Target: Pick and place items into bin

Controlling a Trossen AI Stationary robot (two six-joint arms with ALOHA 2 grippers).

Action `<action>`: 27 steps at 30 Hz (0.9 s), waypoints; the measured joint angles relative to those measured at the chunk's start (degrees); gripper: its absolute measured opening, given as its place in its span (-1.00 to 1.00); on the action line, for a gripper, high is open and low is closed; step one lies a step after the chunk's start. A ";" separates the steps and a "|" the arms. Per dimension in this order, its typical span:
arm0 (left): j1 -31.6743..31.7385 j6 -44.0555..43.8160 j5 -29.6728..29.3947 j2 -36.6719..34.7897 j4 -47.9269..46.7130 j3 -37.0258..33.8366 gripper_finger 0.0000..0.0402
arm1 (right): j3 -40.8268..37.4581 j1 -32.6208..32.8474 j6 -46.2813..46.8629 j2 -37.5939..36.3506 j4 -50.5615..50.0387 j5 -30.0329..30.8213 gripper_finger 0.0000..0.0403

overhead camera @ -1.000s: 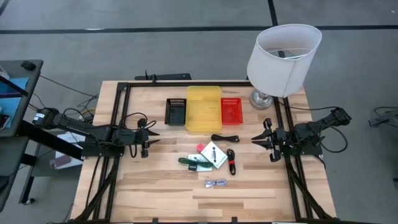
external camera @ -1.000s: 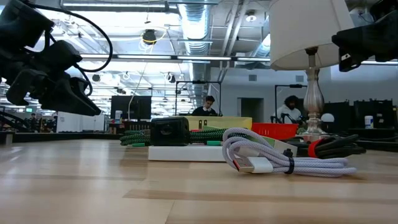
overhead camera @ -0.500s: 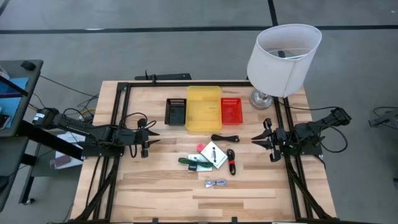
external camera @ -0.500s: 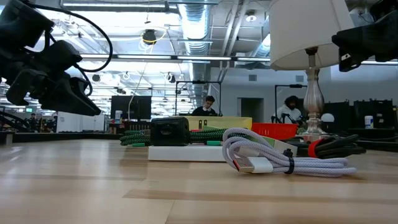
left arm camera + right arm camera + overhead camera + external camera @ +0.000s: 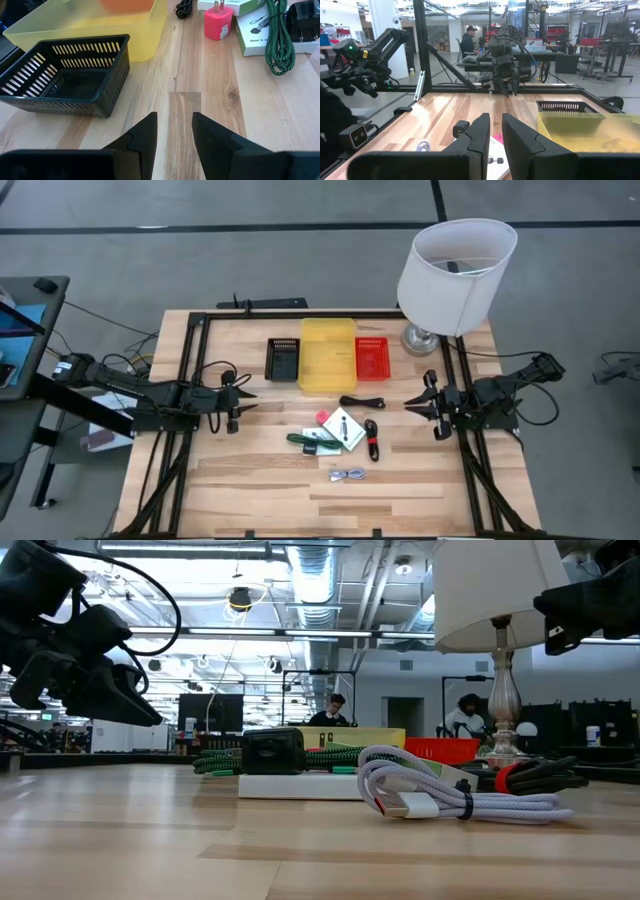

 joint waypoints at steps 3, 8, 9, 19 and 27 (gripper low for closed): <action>-0.01 -0.02 0.00 -0.01 0.00 0.01 -0.42 | 0.00 0.02 0.00 -0.01 0.00 0.00 -0.77; 0.01 0.00 0.00 -0.02 0.00 0.00 -0.42 | 0.00 0.02 0.31 0.00 0.00 -0.01 -0.77; -0.01 0.00 0.00 0.00 0.00 0.02 -0.42 | 0.00 0.00 0.49 -0.01 0.00 0.00 -0.77; -0.01 0.00 0.00 0.00 0.00 0.00 -0.42 | -0.07 0.00 -0.03 -0.01 4.33 0.13 -0.77; -0.01 0.00 0.00 0.00 0.00 0.00 -0.42 | -0.04 0.09 3.17 -0.01 7.60 -0.23 -0.77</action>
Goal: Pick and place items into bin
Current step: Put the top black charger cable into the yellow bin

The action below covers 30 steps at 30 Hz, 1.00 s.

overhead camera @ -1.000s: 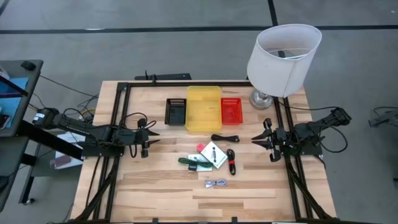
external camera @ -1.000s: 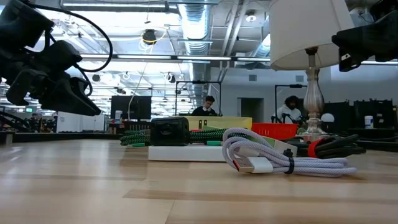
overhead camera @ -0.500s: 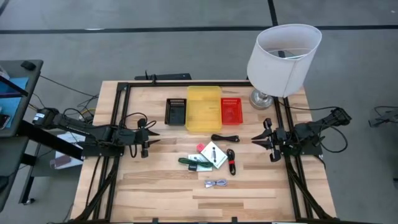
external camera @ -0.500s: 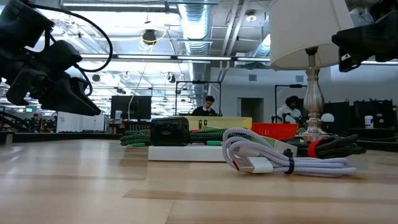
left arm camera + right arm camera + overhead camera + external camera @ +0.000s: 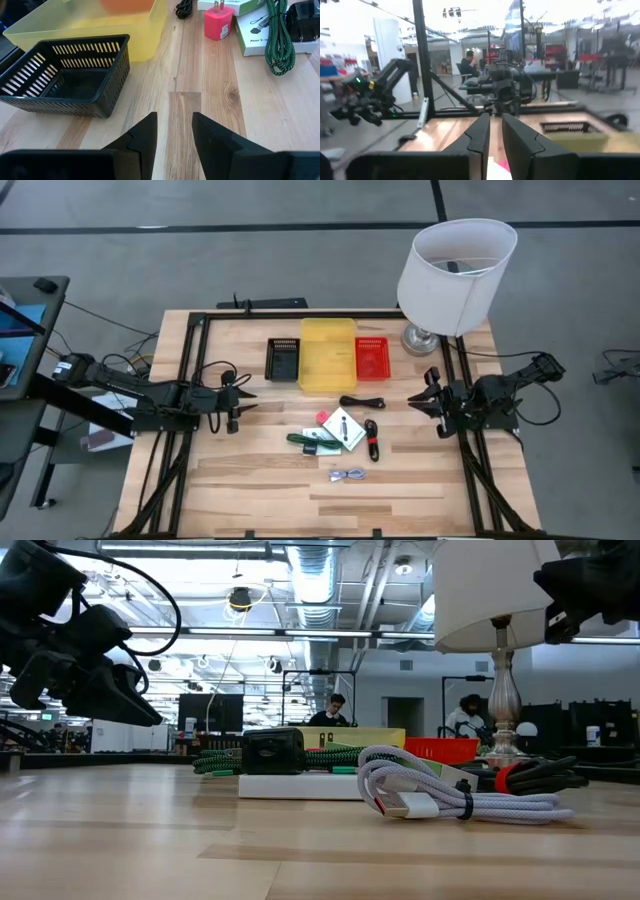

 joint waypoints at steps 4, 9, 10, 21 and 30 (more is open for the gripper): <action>0.01 0.00 0.00 -0.01 0.00 0.00 -0.42 | -0.01 -0.07 5.98 0.00 -0.18 -1.30 -0.77; 0.01 -0.01 0.00 -0.01 0.00 0.01 -0.42 | 0.00 -0.52 6.14 0.00 -2.56 0.93 -0.77; 0.00 -0.02 0.00 0.00 0.00 0.00 -0.42 | 0.02 -0.73 6.84 0.00 -3.47 2.24 -0.77; 0.01 0.00 0.00 0.00 0.00 0.00 -0.42 | 0.17 -1.44 5.94 8.35 -7.48 4.76 -0.46; 0.00 -0.01 0.00 -0.01 0.00 0.01 -0.42 | 0.17 -1.64 5.68 17.56 -7.45 6.58 0.03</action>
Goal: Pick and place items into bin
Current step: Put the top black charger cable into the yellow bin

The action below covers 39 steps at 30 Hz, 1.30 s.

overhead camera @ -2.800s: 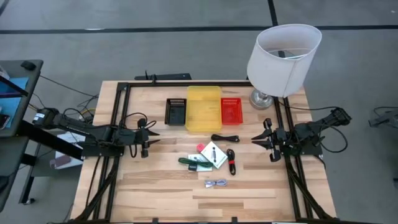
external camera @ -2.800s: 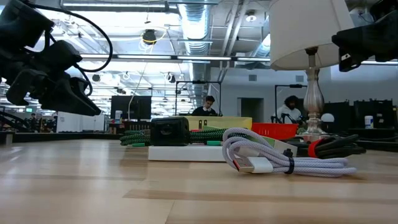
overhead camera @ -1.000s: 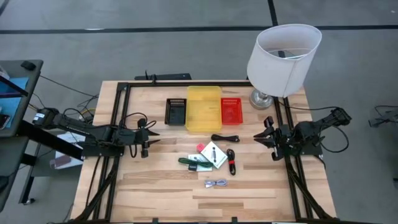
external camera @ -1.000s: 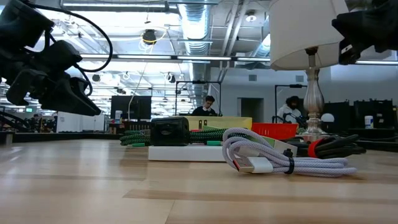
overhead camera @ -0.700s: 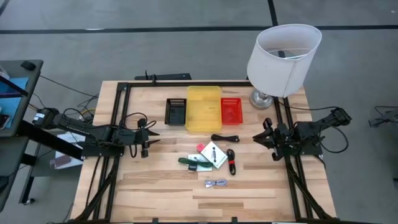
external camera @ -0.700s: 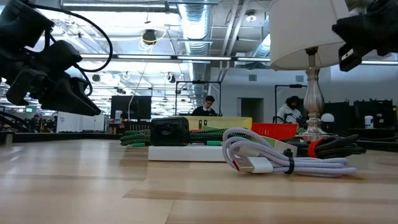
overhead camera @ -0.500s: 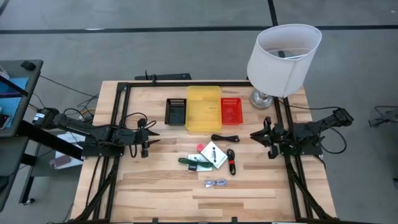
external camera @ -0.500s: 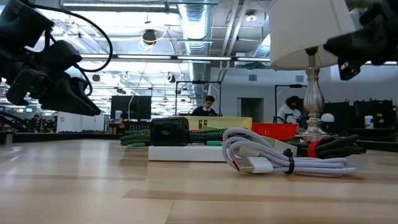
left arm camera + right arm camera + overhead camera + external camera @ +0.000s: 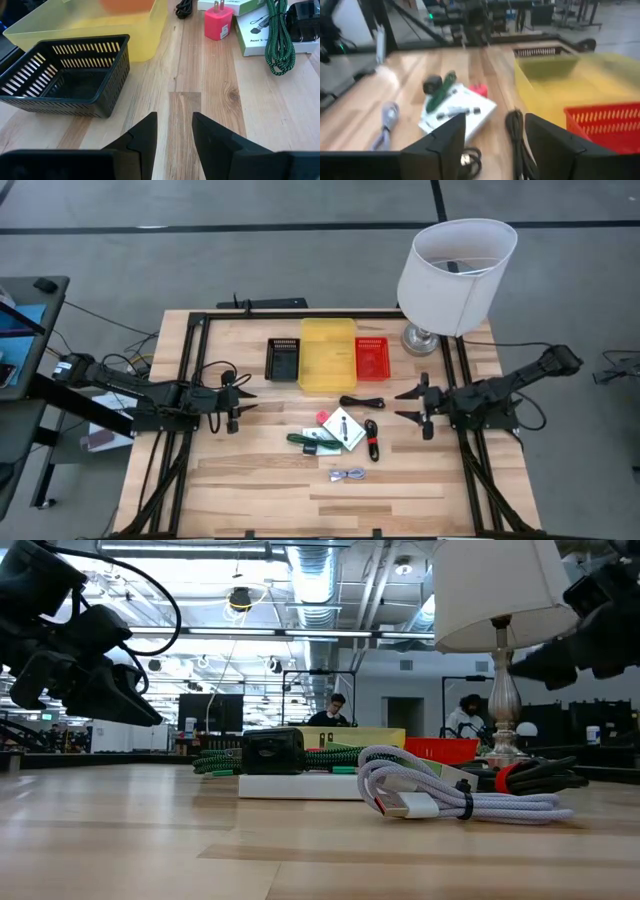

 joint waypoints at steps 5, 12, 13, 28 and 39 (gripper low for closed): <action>0.01 0.01 0.00 0.01 0.00 -0.01 -0.42 | 0.00 0.00 0.01 5.83 0.00 0.11 0.06; 0.02 0.01 0.00 0.01 0.00 0.00 -0.42 | -0.07 -0.06 0.19 13.30 1.41 4.55 -0.03; 0.00 0.01 0.00 0.01 0.00 0.01 -0.42 | -0.07 -0.24 0.18 14.15 1.85 4.74 -0.04; 0.02 0.01 0.00 0.01 0.00 0.01 -0.42 | 3.25 -3.70 -1.13 27.82 7.21 3.93 0.01; 0.00 0.00 0.00 0.01 0.00 -0.01 -0.42 | 12.21 -7.31 -2.89 41.60 2.54 0.25 0.02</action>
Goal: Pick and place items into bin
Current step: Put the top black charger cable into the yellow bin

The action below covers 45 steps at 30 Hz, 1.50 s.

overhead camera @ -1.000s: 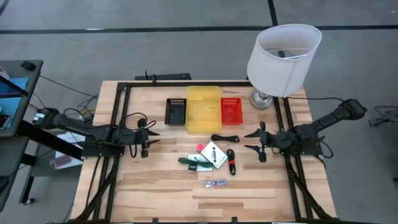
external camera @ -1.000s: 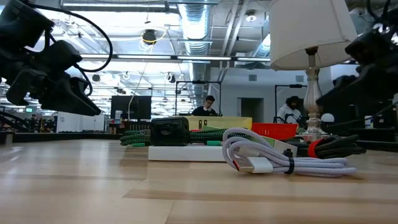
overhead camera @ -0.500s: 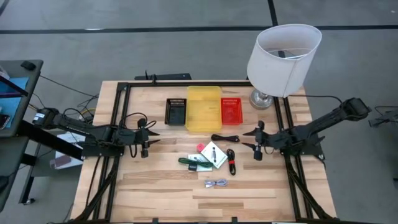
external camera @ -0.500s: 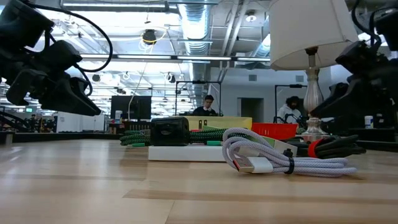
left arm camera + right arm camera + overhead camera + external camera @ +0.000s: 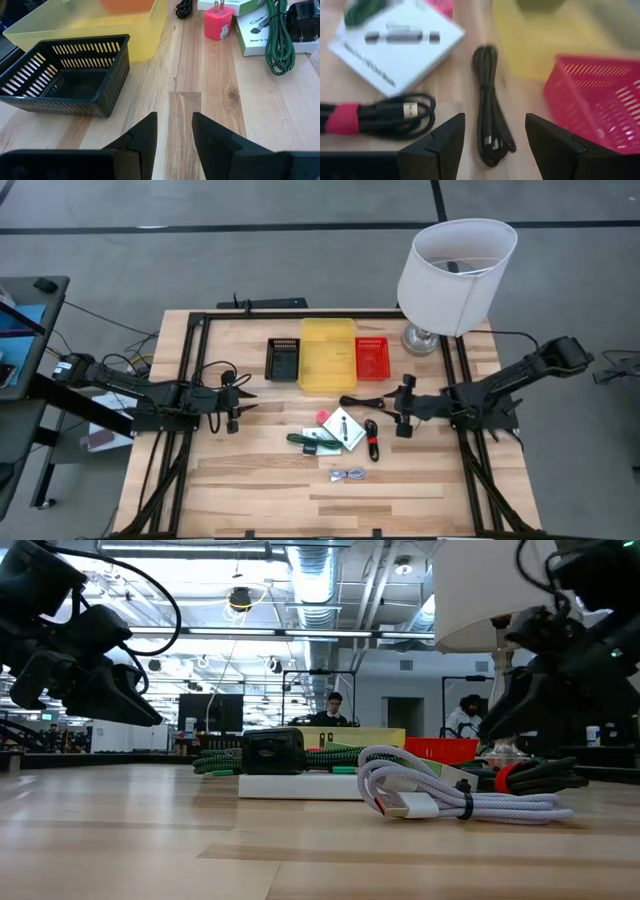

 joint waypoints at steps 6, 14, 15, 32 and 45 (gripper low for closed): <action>0.00 0.01 0.00 0.00 0.00 0.00 -0.42 | 6.61 -2.93 -0.97 7.20 -5.89 -6.34 -0.04; 0.01 0.00 0.00 0.00 0.00 0.00 -0.42 | 16.86 -6.18 -6.43 13.13 -16.39 -7.13 -0.08; 0.02 -0.01 0.00 0.00 0.00 0.00 -0.42 | 17.99 -6.80 -6.93 13.81 -17.47 -7.93 -0.08; 0.02 0.01 0.00 -0.02 0.00 0.00 -0.42 | 30.23 -15.75 -8.56 31.07 -23.82 -16.70 -0.06; 0.02 0.01 0.00 -0.01 0.00 0.00 -0.42 | 35.78 -19.02 -6.07 39.27 -24.65 -21.40 -0.18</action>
